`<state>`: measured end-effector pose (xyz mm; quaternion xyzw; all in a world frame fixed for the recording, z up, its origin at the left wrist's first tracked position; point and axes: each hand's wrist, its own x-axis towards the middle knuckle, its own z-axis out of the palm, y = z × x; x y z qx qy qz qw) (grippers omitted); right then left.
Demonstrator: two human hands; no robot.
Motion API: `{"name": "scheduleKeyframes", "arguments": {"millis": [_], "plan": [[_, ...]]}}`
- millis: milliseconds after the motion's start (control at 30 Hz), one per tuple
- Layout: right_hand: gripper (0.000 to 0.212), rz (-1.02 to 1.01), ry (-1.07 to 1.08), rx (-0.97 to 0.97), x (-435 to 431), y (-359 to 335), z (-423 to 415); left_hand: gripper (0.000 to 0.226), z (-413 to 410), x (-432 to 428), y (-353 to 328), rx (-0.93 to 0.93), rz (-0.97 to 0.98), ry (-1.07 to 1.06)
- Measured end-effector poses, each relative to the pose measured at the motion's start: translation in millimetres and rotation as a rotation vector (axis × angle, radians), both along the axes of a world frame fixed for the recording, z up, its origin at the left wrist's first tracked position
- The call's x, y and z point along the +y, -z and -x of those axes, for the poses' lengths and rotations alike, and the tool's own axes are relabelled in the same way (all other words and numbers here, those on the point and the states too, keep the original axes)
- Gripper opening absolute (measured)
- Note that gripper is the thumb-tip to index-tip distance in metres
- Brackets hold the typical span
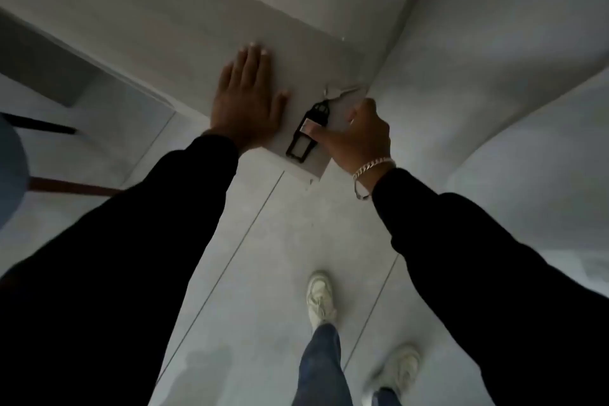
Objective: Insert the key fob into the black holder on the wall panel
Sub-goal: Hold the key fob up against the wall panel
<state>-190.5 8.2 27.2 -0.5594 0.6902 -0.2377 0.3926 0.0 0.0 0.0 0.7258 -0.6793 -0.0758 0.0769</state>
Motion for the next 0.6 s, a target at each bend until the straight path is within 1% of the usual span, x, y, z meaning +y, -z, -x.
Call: {"name": "scheduleKeyframes", "arguments": {"millis": [100, 133, 233, 267, 333, 400, 467, 600], "plan": [[0.051, -0.072, -0.050, 0.009, -12, -5, 5, 0.078, 1, -7, -3, -0.052, -0.030, -0.004], [0.046, -0.098, -0.054, -0.025, -15, -4, 11, 0.078, 3, -7, -5, -0.060, -0.025, 0.007], [0.039, -0.113, -0.046, -0.056, -17, -11, 19, 0.078, 2, -5, -3, -0.072, -0.026, 0.017], [0.040, -0.101, -0.031, -0.067, -17, -11, 20, 0.078, 2, -4, -5, -0.068, -0.029, 0.018], [0.050, -0.109, 0.002, -0.096, -16, -15, 18, 0.078, 1, -5, -5, -0.067, -0.033, 0.011], [0.064, -0.122, -0.035, -0.042, -10, -17, 14, 0.079, 2, -4, -4, -0.061, -0.043, 0.011], [0.069, -0.141, -0.045, -0.021, -5, -20, 11, 0.080, 5, -1, -4, -0.060, -0.052, 0.016], [0.061, -0.261, 0.117, -0.265, -8, -27, 18, 0.083, 22, 11, -6, -0.048, -0.063, 0.047]]}}
